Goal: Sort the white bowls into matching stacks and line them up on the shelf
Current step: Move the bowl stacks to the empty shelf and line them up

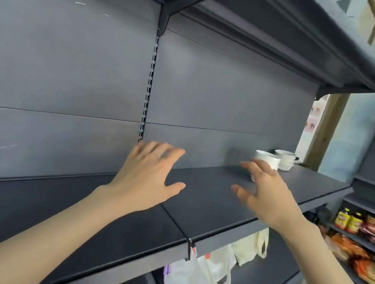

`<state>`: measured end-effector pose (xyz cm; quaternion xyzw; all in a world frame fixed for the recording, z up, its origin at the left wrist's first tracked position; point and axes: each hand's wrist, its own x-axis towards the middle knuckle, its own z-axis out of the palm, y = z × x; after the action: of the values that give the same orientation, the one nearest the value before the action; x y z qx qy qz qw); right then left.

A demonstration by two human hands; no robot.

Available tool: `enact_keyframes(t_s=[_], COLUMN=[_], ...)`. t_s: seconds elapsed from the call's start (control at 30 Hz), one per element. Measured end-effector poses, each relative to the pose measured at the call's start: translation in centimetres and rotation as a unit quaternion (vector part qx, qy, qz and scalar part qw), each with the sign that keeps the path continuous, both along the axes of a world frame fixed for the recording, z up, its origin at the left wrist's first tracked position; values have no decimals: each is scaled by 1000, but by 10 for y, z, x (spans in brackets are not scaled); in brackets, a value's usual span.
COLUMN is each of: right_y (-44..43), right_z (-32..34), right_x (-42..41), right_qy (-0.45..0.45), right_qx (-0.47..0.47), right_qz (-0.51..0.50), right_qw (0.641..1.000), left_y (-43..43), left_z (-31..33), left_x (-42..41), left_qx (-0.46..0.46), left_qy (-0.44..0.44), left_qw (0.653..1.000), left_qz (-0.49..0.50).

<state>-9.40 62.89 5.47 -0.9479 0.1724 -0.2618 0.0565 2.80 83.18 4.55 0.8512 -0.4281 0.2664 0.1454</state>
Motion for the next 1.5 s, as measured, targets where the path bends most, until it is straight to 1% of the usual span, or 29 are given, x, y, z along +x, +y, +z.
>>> enact_keyframes(t_s=[0.17,0.33,0.63,0.77,0.93,1.1,1.23,1.3,1.37,1.5], right_y=[-80,-148,-262,-316,-382,-444,-490,-512,-534,-566], right_z=[3,11,9,10,3,-11,-27,-35,-43,-59], right_x=[-32,-36,2,27,57,90,120,134,148,175], right_qy=[13,4,3,20,26,26,25,39,57,90], right_qx=[0,-8,-23,-37,-13,24,73,103,151,248], right_qz=[-45,-63,-76,-77,-64,-6,76,116,156,222], right_qw=[999,998,997,996,998,999,994,987,974,939], left_y=[-86,-159,-283,-339,-403,-458,-488,-504,-520,-547], left_z=[6,17,13,10,7,-2,-15,-20,-24,-37], left_x=[-14,-11,30,56,83,108,116,117,118,124], left_qx=[13,9,8,6,-8,-8,-8,-31,-75,-167], left_qy=[-12,-40,-53,-35,-4,32,66,107,154,245], left_qw=[1000,998,996,997,997,998,998,993,984,952], left_qz=[-23,-47,-66,-74,-80,-52,4,30,47,73])
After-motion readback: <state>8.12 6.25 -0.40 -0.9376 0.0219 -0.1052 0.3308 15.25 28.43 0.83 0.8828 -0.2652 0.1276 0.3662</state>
